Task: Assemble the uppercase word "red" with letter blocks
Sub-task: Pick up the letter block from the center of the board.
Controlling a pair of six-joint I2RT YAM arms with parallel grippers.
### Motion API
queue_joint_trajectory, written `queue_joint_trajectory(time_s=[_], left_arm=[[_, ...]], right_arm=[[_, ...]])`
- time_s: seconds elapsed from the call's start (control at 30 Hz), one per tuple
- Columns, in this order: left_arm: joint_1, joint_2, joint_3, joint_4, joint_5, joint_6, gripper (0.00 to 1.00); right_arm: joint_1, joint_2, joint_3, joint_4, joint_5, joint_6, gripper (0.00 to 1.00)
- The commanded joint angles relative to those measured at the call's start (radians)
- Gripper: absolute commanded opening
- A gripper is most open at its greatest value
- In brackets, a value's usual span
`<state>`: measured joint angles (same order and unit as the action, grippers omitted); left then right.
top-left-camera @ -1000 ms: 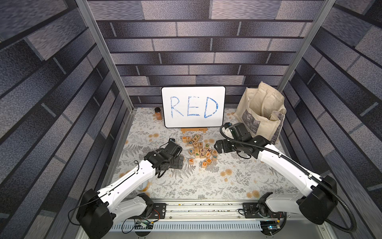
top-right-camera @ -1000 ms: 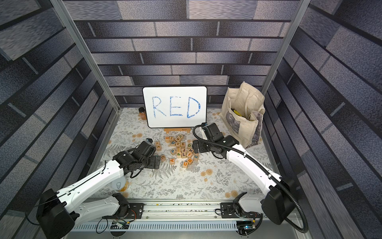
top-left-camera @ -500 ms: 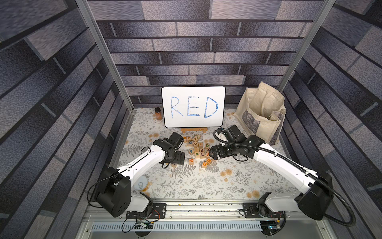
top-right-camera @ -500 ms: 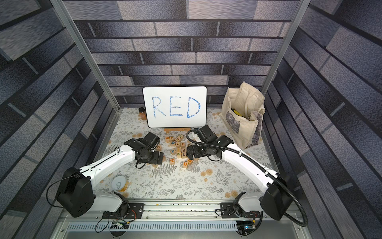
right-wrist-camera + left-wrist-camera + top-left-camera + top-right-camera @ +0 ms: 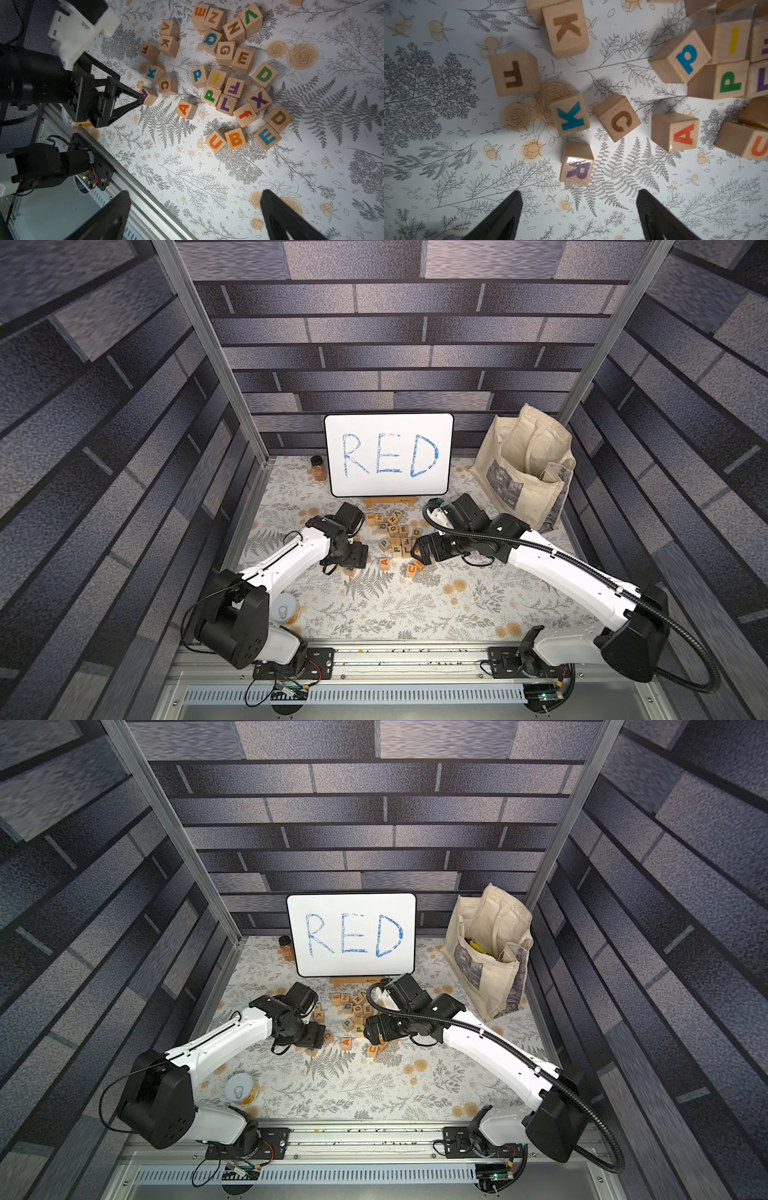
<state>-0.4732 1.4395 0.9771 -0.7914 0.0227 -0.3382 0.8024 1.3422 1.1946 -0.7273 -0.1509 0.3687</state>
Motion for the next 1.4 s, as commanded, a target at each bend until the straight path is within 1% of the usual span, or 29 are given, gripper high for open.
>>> queue_joint_trajectory(time_s=[0.0, 0.07, 0.17, 0.3, 0.4, 0.5, 0.6, 0.8, 0.83, 0.97, 1.0, 1.07, 1.2, 1.37], left_arm=[[0.002, 0.027, 0.014, 0.006, -0.004, 0.043, 0.77], [0.003, 0.041, 0.011, 0.008, -0.009, 0.048, 0.75], [0.005, 0.058, 0.006, 0.013, -0.015, 0.057, 0.77], [-0.002, 0.082, -0.007, 0.021, -0.004, 0.075, 0.76], [-0.002, 0.102, -0.011, 0.027, -0.004, 0.077, 0.72], [-0.005, 0.118, -0.018, 0.035, -0.005, 0.079, 0.62], [-0.02, 0.138, -0.02, 0.041, -0.018, 0.091, 0.63], [-0.031, 0.179, -0.017, 0.059, -0.04, 0.102, 0.61], [-0.029, 0.184, -0.017, 0.062, -0.041, 0.102, 0.58], [-0.028, 0.193, -0.011, 0.064, -0.05, 0.103, 0.4], [-0.03, 0.194, -0.011, 0.062, -0.052, 0.099, 0.36], [-0.034, 0.187, -0.014, 0.063, -0.053, 0.089, 0.35], [-0.036, 0.164, -0.027, 0.062, -0.051, 0.038, 0.31], [-0.046, 0.128, -0.018, 0.031, -0.057, -0.111, 0.33]], right_arm=[[0.022, -0.007, 0.038, 0.031, -0.017, 0.018, 1.0], [0.028, 0.01, 0.05, 0.019, -0.018, 0.01, 1.0], [0.033, 0.024, 0.06, 0.01, -0.016, 0.004, 1.0], [0.034, 0.028, 0.064, 0.011, -0.003, 0.0, 1.0], [0.034, 0.032, 0.066, 0.011, 0.005, 0.001, 1.0], [0.033, 0.035, 0.065, 0.011, 0.013, 0.004, 1.0], [0.034, 0.035, 0.063, 0.011, 0.018, 0.007, 1.0], [0.034, 0.031, 0.07, 0.0, 0.029, -0.003, 1.0], [0.033, 0.031, 0.07, -0.001, 0.03, -0.003, 1.0], [0.034, 0.029, 0.066, -0.01, 0.027, -0.009, 1.0], [0.034, 0.026, 0.063, -0.012, 0.026, -0.01, 1.0], [0.033, 0.021, 0.055, -0.012, 0.028, -0.01, 1.0], [0.034, 0.002, 0.032, -0.003, 0.027, -0.006, 1.0], [0.034, -0.012, 0.013, -0.003, 0.006, -0.024, 1.0]])
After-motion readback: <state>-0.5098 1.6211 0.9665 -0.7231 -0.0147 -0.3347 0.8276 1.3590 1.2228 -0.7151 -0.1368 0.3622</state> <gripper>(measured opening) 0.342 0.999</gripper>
